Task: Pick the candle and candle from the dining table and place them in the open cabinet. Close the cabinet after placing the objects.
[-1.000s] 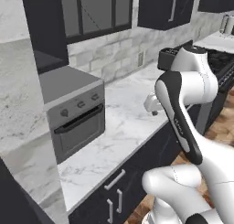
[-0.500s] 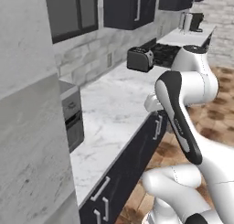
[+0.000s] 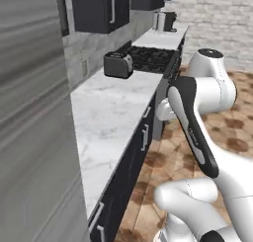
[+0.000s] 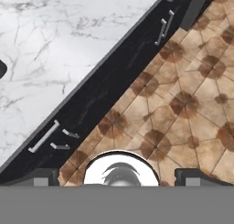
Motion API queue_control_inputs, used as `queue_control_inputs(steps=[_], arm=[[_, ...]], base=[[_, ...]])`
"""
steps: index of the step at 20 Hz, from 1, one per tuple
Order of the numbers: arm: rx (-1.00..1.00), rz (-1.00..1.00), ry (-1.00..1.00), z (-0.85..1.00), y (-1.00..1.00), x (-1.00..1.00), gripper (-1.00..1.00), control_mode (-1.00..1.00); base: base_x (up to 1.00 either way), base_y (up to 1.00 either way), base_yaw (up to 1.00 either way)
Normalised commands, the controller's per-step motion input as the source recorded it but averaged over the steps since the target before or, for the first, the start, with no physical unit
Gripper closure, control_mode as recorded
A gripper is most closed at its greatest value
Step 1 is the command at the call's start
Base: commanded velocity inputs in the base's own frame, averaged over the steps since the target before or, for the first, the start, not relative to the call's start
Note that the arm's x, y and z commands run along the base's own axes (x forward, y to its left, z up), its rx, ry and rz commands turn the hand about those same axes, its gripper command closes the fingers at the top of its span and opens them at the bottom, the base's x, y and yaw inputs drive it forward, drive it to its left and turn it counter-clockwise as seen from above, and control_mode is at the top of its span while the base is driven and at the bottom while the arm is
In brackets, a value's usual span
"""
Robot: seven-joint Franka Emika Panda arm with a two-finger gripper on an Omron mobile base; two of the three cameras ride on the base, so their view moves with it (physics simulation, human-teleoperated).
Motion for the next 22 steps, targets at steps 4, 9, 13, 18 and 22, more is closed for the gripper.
queue_control_inputs(steps=[4, 9, 13, 18, 22], arm=[[0.00, 0.00, 0.00, 0.00, 0.00, 0.00, -1.00, 1.00], [0.00, 0.00, 0.00, 0.00, 0.00, 0.00, -1.00, 1.00], [0.00, 0.00, 0.00, 0.00, 0.00, 0.00, -1.00, 1.00], [0.00, 0.00, 0.00, 0.00, 0.00, 0.00, -1.00, 1.00], [0.00, 0.00, 0.00, 0.00, 0.00, 0.00, -1.00, 1.00]], base=[[0.11, -0.03, -0.33], [0.15, -0.06, -0.32], [0.20, -0.03, -0.32], [0.24, -0.01, -0.33], [0.26, -0.03, -0.33]])
